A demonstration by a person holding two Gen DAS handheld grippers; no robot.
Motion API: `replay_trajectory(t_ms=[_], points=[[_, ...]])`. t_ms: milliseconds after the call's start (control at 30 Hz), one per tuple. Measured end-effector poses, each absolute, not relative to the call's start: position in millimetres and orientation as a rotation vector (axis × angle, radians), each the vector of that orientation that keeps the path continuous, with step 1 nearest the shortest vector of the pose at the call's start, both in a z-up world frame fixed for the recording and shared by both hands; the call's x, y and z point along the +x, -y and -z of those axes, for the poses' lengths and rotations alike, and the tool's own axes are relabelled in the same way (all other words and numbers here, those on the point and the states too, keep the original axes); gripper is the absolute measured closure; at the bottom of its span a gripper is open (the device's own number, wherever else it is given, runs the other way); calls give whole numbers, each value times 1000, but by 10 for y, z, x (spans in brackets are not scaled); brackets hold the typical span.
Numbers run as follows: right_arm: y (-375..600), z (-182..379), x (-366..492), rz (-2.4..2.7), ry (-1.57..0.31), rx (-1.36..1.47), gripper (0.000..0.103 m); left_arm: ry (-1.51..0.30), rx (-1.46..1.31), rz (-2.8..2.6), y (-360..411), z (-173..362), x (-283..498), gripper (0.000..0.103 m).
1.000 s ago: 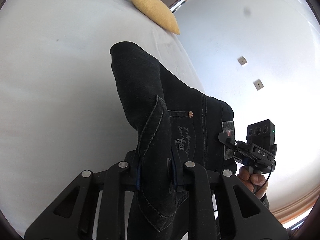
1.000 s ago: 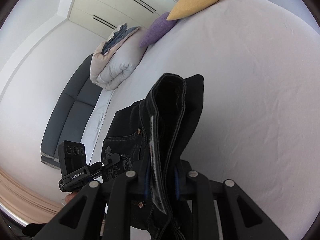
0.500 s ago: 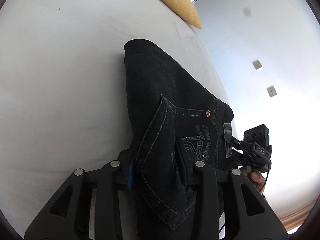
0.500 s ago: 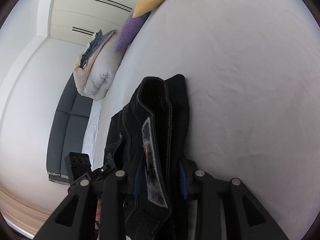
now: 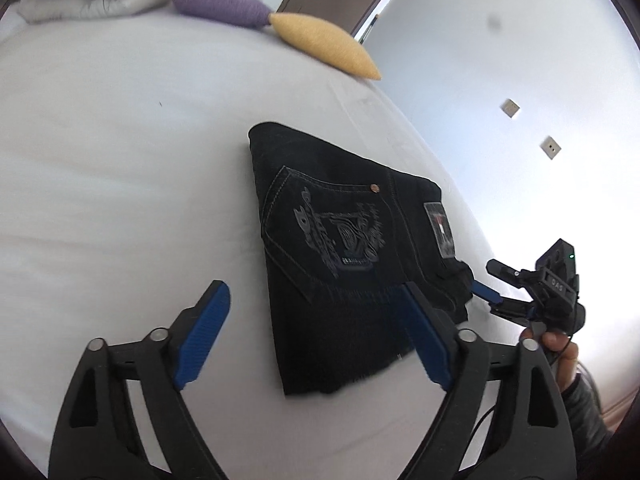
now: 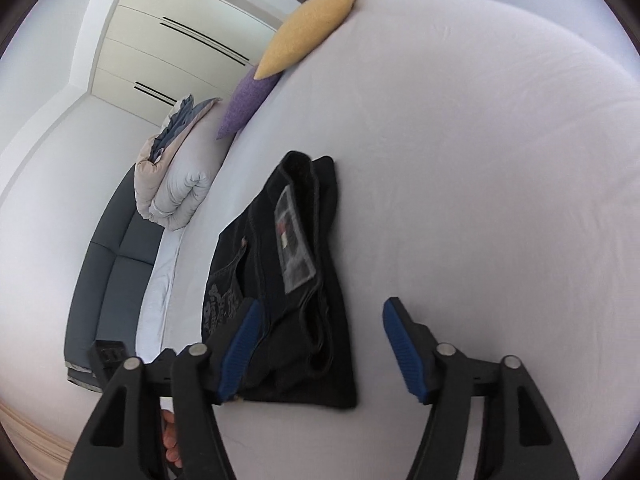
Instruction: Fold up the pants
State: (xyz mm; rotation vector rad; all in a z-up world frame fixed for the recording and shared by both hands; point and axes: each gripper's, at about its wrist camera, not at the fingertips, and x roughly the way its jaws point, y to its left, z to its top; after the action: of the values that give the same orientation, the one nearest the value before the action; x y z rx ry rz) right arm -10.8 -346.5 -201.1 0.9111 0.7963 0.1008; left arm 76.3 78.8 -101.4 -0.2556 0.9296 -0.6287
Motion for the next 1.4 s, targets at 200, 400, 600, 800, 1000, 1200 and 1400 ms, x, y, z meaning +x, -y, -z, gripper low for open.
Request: replay_trajectory(t_ms=[200,400,600,800,1000,1200,1400], points=[[2898,1705,-576,-28,-791,693,32,-793,-141,512,-885,704,-14,0],[2396,1486,-1105,110,-743,483,31,-622,17,397,-940,357,-778,0],[2035,1232,-1647,246,-615,323,11,-483,142,232,-931,29,-1365,0],[1817,855,-1938,339,-458,161,0,-420,140,180,-1015,-271,-1719,0],[1708,565,-2120,356,-437,117,0,-592,96,208,-995,-270,-1745,0],[1704,451,-2155,328,-542,157,0,-700,102,218,-814,15,-1643,0],[1732,410,-2116,319,-590,225,0,-730,119,225,-684,207,-1530,0]])
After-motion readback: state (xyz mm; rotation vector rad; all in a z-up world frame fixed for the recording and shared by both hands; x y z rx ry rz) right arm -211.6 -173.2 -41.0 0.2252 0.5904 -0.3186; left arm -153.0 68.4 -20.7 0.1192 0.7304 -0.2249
